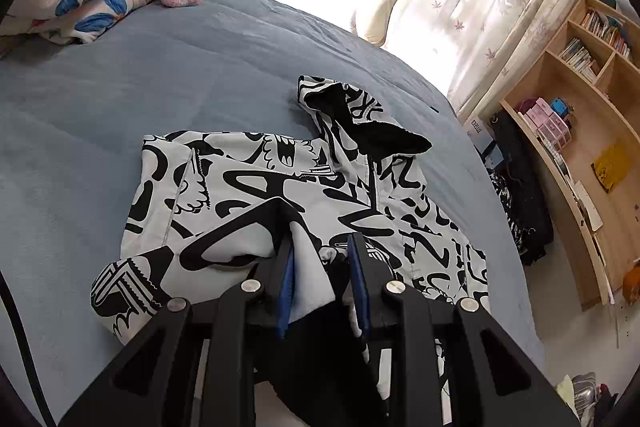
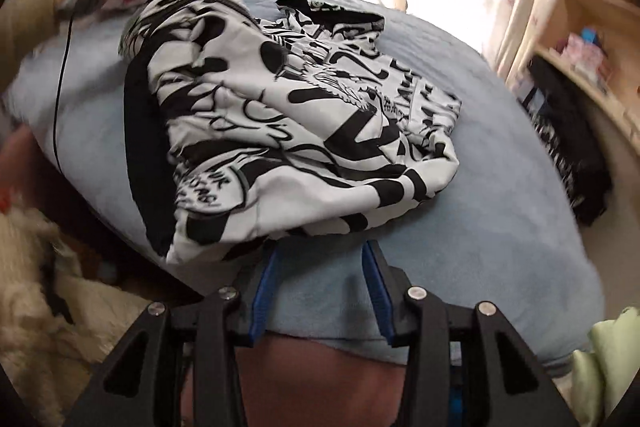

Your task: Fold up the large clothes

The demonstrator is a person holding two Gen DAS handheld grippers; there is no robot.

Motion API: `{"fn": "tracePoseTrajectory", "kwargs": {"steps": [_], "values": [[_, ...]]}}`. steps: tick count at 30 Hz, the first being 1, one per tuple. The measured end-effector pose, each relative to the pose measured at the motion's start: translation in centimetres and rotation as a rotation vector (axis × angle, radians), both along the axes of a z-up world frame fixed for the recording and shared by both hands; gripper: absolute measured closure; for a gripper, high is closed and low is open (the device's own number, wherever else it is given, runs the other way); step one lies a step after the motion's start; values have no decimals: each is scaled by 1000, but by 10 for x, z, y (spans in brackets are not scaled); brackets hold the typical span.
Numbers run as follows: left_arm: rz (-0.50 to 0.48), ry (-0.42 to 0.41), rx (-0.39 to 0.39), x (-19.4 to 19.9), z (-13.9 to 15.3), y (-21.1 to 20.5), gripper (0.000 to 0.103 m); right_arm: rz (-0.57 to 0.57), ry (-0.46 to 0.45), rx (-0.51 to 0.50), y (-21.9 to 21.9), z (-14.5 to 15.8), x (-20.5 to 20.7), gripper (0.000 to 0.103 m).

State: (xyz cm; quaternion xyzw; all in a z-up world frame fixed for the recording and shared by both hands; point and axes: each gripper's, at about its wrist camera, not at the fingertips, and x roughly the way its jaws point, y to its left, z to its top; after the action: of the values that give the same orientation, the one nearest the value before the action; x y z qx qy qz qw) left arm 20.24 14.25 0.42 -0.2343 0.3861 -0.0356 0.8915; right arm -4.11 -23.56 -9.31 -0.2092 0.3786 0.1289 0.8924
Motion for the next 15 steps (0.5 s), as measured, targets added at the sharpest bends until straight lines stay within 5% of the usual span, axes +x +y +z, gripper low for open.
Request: {"fn": "tracePoseTrajectory", "kwargs": {"steps": [5, 15], "values": [[8, 17, 7, -4, -1, 0, 79, 65, -186, -162, 24, 3, -27, 55], [4, 28, 44, -16, 7, 1, 79, 332, -320, -465, 64, -9, -26, 55]]}}
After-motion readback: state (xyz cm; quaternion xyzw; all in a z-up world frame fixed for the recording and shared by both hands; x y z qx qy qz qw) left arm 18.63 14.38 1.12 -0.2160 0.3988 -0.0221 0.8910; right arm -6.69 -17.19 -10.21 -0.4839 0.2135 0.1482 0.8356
